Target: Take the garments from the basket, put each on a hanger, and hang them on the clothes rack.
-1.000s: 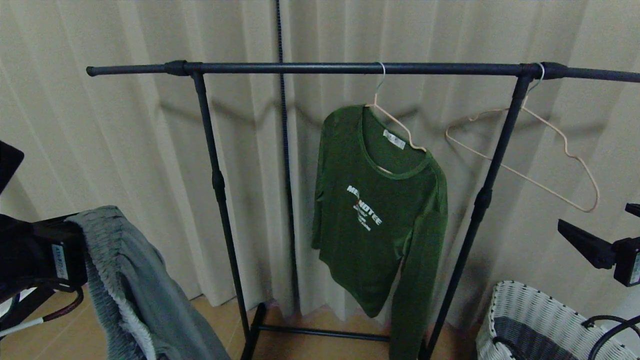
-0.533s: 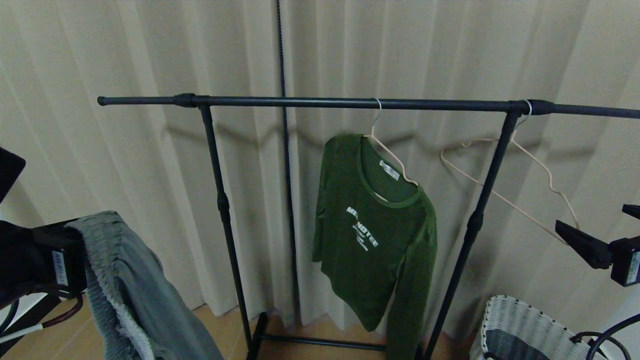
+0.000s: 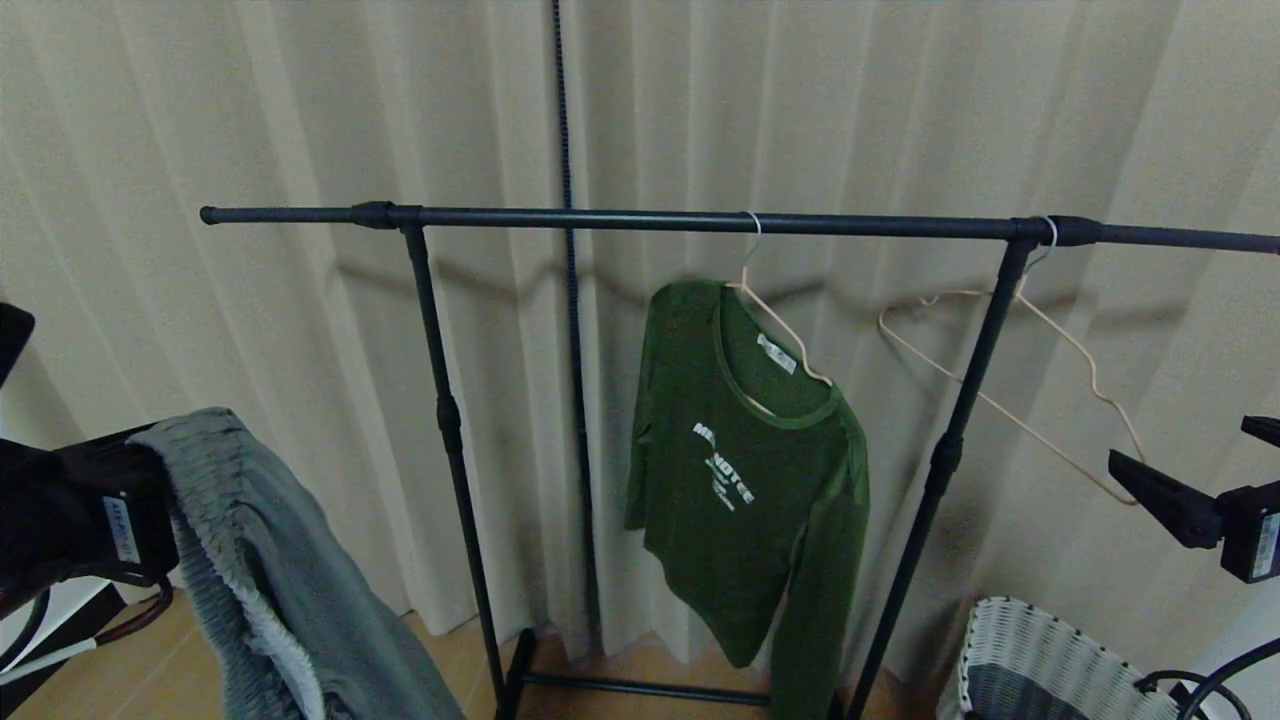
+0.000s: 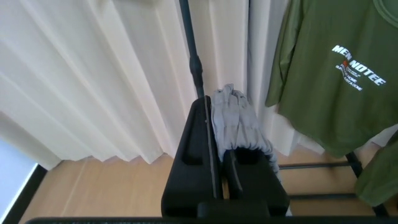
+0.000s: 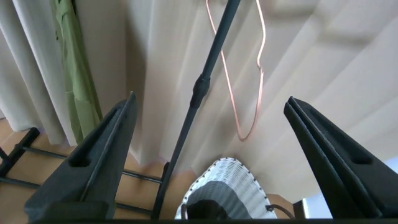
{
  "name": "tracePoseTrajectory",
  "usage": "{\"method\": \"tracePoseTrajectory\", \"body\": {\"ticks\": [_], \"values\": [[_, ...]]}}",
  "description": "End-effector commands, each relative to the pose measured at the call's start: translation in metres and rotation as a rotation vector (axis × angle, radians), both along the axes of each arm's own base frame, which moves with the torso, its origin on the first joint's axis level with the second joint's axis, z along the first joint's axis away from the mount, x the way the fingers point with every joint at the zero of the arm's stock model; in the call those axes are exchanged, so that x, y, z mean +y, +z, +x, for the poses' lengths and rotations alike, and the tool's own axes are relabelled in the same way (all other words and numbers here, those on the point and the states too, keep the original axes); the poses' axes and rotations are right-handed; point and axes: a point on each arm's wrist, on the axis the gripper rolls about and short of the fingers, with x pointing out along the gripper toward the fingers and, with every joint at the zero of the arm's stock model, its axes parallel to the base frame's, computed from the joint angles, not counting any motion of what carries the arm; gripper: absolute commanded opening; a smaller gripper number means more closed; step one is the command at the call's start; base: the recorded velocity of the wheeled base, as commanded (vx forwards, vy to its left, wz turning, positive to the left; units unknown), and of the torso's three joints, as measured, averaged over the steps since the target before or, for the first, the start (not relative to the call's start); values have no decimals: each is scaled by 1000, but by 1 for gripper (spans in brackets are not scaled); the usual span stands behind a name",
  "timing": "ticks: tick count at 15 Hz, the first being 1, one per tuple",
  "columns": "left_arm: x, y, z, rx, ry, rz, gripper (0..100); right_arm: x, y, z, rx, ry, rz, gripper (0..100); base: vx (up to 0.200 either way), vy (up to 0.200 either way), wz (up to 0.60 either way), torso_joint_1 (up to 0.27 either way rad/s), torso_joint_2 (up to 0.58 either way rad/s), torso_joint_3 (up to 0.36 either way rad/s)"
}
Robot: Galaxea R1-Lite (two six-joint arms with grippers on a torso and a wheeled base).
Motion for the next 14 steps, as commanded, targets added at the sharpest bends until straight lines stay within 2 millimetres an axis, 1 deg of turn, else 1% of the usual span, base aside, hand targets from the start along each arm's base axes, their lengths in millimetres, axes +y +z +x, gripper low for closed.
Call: {"method": "tracePoseTrajectory", "body": {"ticks": [1,3,6,14], "values": [[1,1,-1,-7,3,-2,0,0,0,0,1,3,-10,100,0,0,0,0,0,0],[3,0,-7,-13,-1,6,0,0,-2,-1,9,3,-11,100,0,0,0,0,0,0],[3,-2,-8,-10,0,9,0,0,0,0,0,3,-10,100,0,0,0,0,0,0],[3,1,-9,-25,-4,28,0,0,0,0,0,0,-7,100,0,-200,0,5,1,2]]}}
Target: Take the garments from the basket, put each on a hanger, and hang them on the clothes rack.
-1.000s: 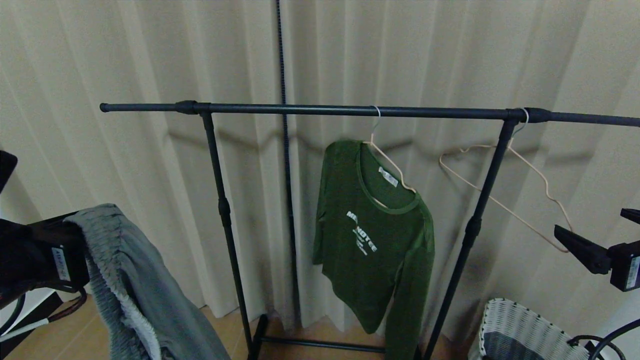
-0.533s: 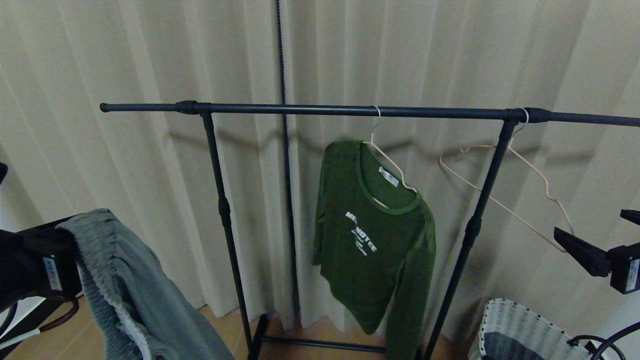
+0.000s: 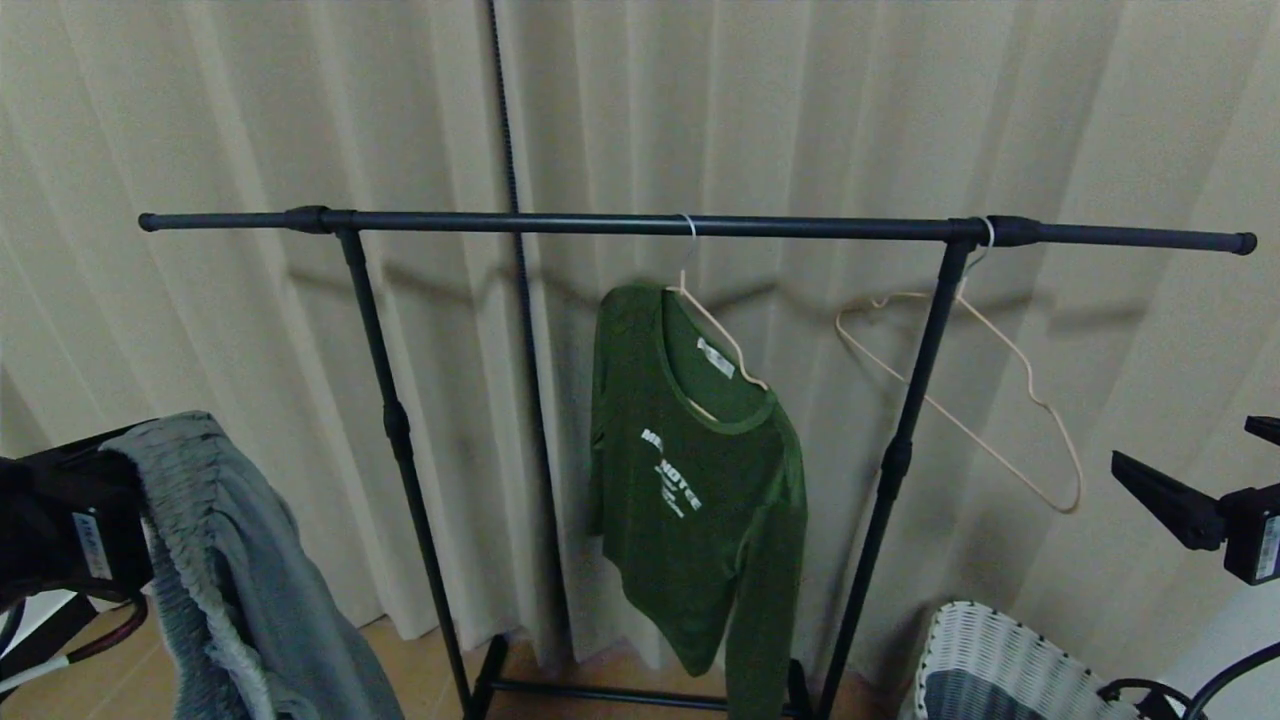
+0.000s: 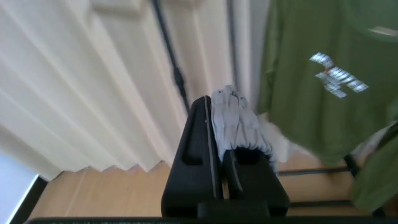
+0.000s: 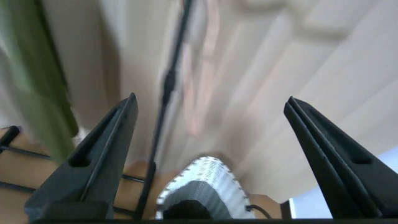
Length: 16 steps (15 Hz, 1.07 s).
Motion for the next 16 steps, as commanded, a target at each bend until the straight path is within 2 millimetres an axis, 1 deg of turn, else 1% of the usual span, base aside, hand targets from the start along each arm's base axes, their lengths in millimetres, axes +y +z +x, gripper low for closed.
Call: {"method": "tracePoseTrajectory", "body": {"ticks": [1,4,7,11,12,13,14,16], "values": [[0,0,0,-1,0,0,0,0,0,0,1,-1,0,100,0,-200,0,-2,2,-2],[0,-3,-1,6,-9,18,0,-6,0,2,6,-39,-1,100,0,0,0,0,0,0],[0,-2,-2,-1,-10,12,0,-5,0,3,15,-9,6,100,0,0,0,0,0,0],[1,-8,-3,20,-3,16,0,-4,3,9,33,25,15,100,0,0,0,0,0,0],[2,-11,-6,25,0,11,0,-4,4,14,94,26,18,100,200,0,0,-2,7,2],[3,-13,-8,28,-1,11,0,-4,5,16,117,33,21,100,200,0,0,7,2,2],[3,-13,-8,28,-1,11,0,-4,5,17,117,35,22,100,200,0,0,-17,-7,7],[3,-21,-10,51,-8,20,0,-4,6,27,144,36,23,100,200,0,0,-5,-2,2]]}}
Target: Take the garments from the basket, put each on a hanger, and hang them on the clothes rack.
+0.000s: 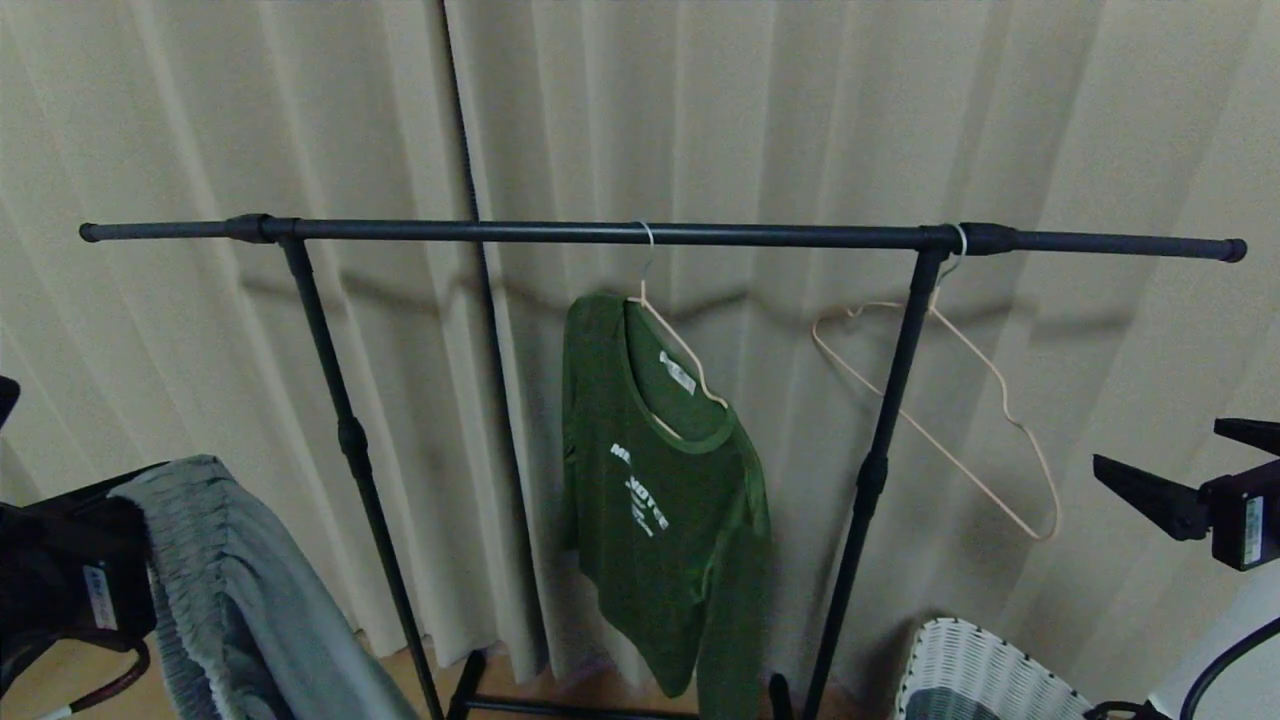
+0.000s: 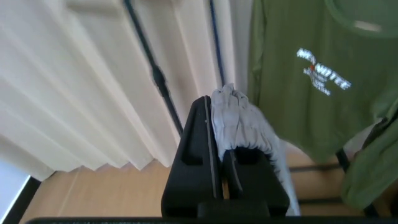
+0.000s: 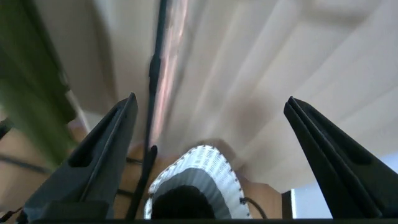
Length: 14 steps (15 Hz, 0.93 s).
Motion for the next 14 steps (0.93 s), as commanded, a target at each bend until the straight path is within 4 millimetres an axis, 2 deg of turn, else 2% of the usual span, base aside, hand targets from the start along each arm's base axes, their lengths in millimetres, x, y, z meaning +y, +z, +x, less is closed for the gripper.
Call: {"method": "tracePoseTrajectory", "body": {"ticks": [1,4,7,10,14], "values": [[0,-6,-2,14,-4,5,0,0,2,12,13,1,0,100,200,0,0,7,7,-7],[2,-11,-8,2,-12,4,0,1,10,21,53,10,1,100,0,0,0,0,0,0],[8,-28,-30,-34,-34,-8,0,6,17,48,147,32,11,100,0,0,0,0,0,0],[12,-34,-42,-57,-37,-17,0,10,6,77,209,34,16,100,0,0,0,0,0,0],[13,-37,-44,-51,-40,-13,0,13,-4,98,255,30,31,100,0,0,0,0,0,0]]}}
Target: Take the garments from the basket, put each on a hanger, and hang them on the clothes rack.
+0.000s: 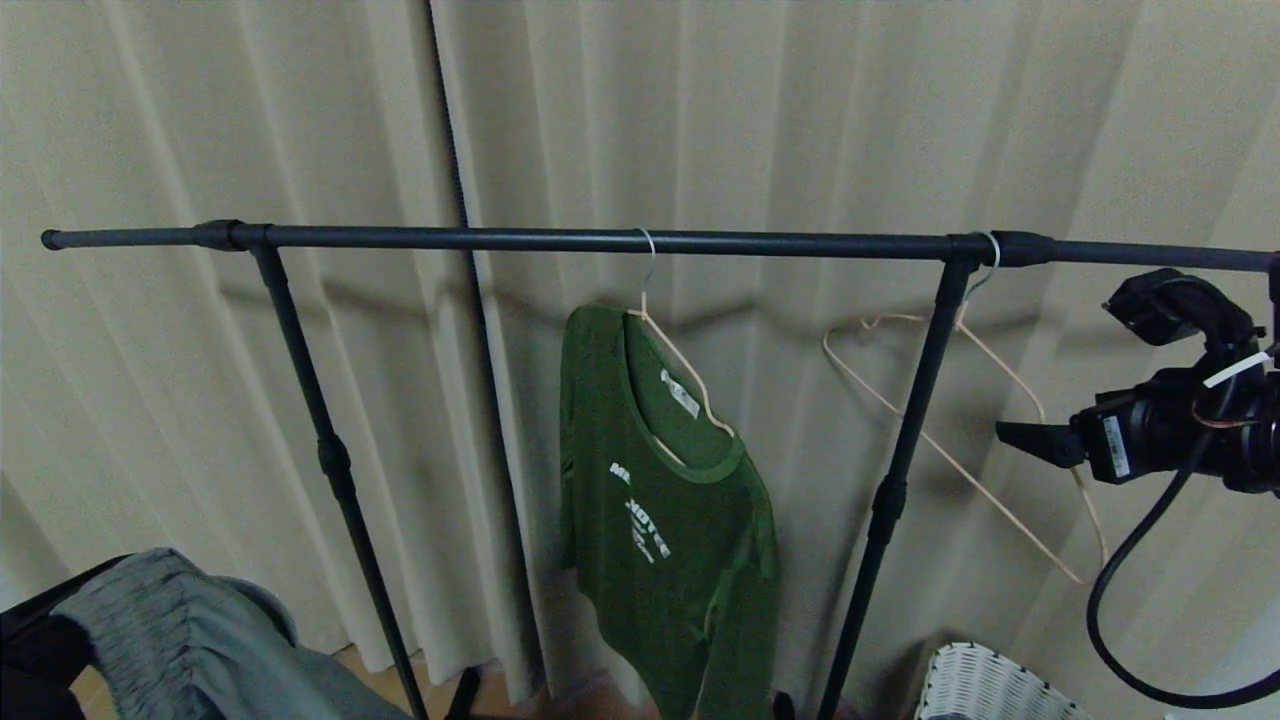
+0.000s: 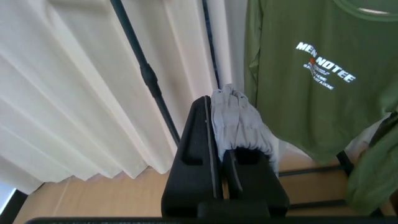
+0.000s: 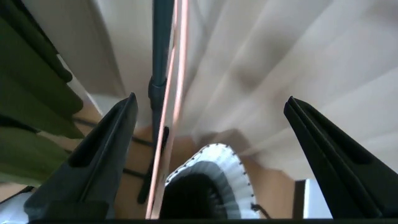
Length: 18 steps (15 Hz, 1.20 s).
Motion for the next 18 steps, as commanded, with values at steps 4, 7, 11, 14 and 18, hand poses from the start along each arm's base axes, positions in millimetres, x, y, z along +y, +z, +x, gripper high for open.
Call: {"method": "tracePoseTrajectory", "body": {"ticks": [4,7,11,14,18], "values": [[1,0,-2,-9,-2,-1,0,9,-14,25,57,-44,64,100,0,0,0,0,0,0],[1,0,-2,-10,-2,-2,0,12,-14,26,57,-38,65,100,0,0,0,0,0,0],[1,0,-2,-9,-2,-1,0,13,-15,27,54,-63,43,0,0,0,0,0,0,0],[1,0,-3,-12,-3,-2,0,13,-15,25,54,-65,43,0,0,0,0,0,0,0],[2,1,-6,-29,-3,-8,0,12,-10,21,34,-72,59,0,0,0,0,0,0,0]]}}
